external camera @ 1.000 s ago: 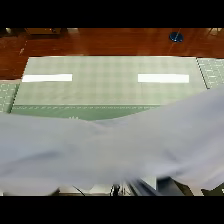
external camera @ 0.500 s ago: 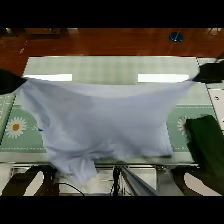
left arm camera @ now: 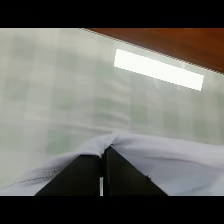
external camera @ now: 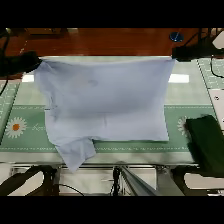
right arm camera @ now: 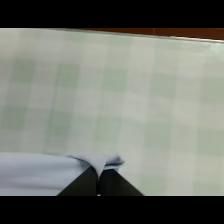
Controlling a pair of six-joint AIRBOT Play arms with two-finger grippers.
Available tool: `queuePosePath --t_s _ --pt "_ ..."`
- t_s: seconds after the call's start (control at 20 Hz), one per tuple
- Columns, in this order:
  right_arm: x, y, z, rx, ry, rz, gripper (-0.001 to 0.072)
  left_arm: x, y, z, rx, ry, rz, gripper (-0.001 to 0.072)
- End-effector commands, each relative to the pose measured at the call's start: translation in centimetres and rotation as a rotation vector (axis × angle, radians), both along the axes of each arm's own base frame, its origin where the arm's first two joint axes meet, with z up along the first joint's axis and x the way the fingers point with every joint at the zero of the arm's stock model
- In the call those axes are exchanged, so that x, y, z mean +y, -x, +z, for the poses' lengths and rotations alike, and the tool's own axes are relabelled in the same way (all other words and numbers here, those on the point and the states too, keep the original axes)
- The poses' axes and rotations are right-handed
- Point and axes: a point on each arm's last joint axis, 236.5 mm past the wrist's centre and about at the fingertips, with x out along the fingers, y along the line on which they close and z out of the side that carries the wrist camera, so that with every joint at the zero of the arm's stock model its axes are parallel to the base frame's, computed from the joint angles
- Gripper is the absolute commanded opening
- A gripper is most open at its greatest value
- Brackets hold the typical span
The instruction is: Fold the shirts.
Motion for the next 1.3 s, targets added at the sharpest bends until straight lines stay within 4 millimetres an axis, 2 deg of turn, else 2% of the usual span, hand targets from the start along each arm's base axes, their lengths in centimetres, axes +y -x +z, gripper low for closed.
queuePosePath --t_s 0.0,0.1,0.25,0.45,0.55,0.65,0.75,0.85,0.95,1.05,1.15,1.25 --pt "-0.8 -4.2 -0.9 -0.127 0.006 -0.038 0.0025 1.4 -3.9 -1.9 -0.077 -0.051 0.050 0.0020" --pt "-1.0 -5.6 -2.1 -0.152 0.008 -0.050 0.0025 0.6 -5.4 -2.2 -0.131 -0.111 0.028 0.0019" --pt "-1.2 -6.7 -4.3 -0.150 0.004 -0.064 0.0025 -1.5 -7.2 -3.4 -0.185 -0.183 -0.018 0.0019" --pt "-1.3 -7.1 -7.8 -0.100 0.004 -0.067 0.0025 -3.4 -8.6 -7.6 -0.153 -0.198 -0.040 0.0019" --pt "-1.3 -7.1 -8.9 -0.082 0.003 -0.067 0.0024 -3.5 -8.7 -9.9 -0.109 -0.193 -0.044 0.0020" --pt "-1.2 -6.7 -9.2 -0.057 -0.011 -0.077 0.0025 -3.4 -8.7 -10.5 -0.094 -0.193 -0.045 0.0020" --pt "-1.6 -5.3 -8.6 -0.006 -0.024 -0.083 0.0024 -2.9 -8.3 -9.3 -0.095 -0.186 -0.047 0.0019" --pt "-2.4 -2.4 -8.4 0.107 -0.038 -0.093 0.0025 -3.5 -6.2 -9.0 0.013 -0.152 -0.124 0.0018" --pt "-3.1 1.4 -9.8 0.278 -0.056 -0.100 0.0025 -3.9 -2.9 -11.0 0.195 -0.114 -0.218 0.0018" --pt "-3.2 4.3 -11.6 0.420 -0.067 -0.096 0.0025 -3.6 -0.5 -13.0 0.319 -0.072 -0.244 0.0018" --pt "-2.7 5.8 -13.3 0.498 -0.077 -0.086 0.0025 -3.2 0.9 -15.0 0.405 -0.041 -0.246 0.0018" --pt "-1.3 6.5 -14.8 0.538 -0.127 -0.076 0.0025 -2.7 1.1 -16.3 0.438 -0.031 -0.239 0.0018"
